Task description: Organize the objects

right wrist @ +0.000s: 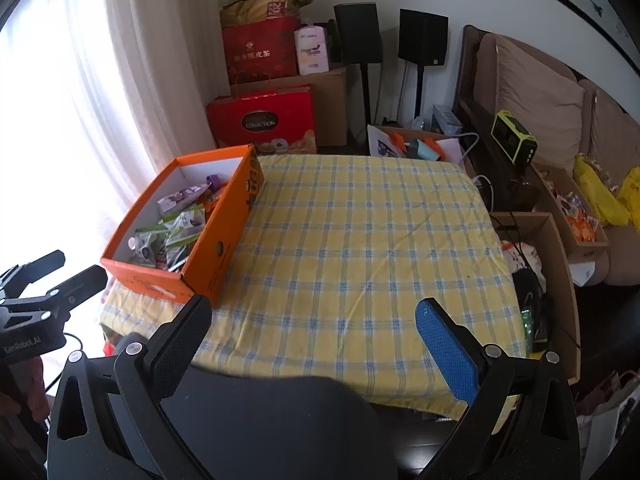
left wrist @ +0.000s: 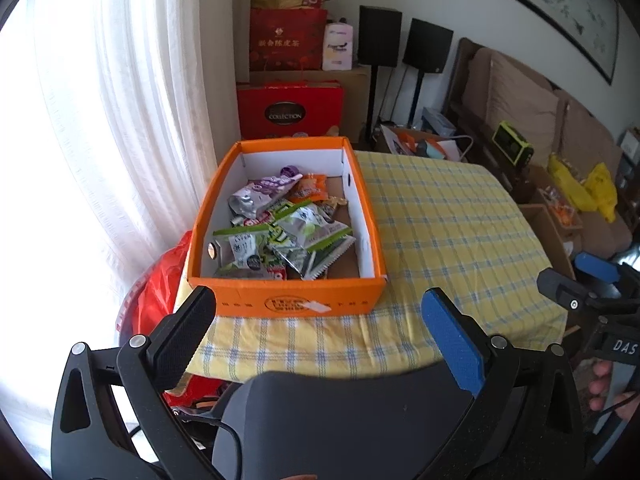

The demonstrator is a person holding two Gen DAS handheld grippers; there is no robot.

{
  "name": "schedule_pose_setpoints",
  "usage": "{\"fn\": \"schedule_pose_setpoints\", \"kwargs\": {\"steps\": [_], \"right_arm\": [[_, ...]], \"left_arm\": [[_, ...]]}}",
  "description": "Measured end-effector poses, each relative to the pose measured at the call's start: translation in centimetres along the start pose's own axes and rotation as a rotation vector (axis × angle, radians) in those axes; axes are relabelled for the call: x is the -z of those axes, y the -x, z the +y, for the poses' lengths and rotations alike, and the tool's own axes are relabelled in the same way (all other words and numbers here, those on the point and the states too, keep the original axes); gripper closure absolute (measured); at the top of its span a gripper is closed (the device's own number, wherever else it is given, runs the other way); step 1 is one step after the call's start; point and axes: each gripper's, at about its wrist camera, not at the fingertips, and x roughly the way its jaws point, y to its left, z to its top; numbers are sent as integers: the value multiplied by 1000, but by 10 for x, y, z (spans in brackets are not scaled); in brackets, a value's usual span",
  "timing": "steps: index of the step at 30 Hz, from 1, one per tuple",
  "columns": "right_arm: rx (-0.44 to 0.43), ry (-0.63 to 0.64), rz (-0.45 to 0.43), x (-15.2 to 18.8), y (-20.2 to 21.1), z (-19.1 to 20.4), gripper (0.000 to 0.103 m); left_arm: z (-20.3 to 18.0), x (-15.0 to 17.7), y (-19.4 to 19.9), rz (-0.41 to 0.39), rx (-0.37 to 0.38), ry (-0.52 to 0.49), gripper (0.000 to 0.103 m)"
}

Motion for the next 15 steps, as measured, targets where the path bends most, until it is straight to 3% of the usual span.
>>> {"fn": "schedule_pose_setpoints", "kwargs": {"steps": [15], "right_arm": [[15,-3,-6,5,4,0,0]], "left_arm": [[-5,6,5,12,-6,0,0]]}}
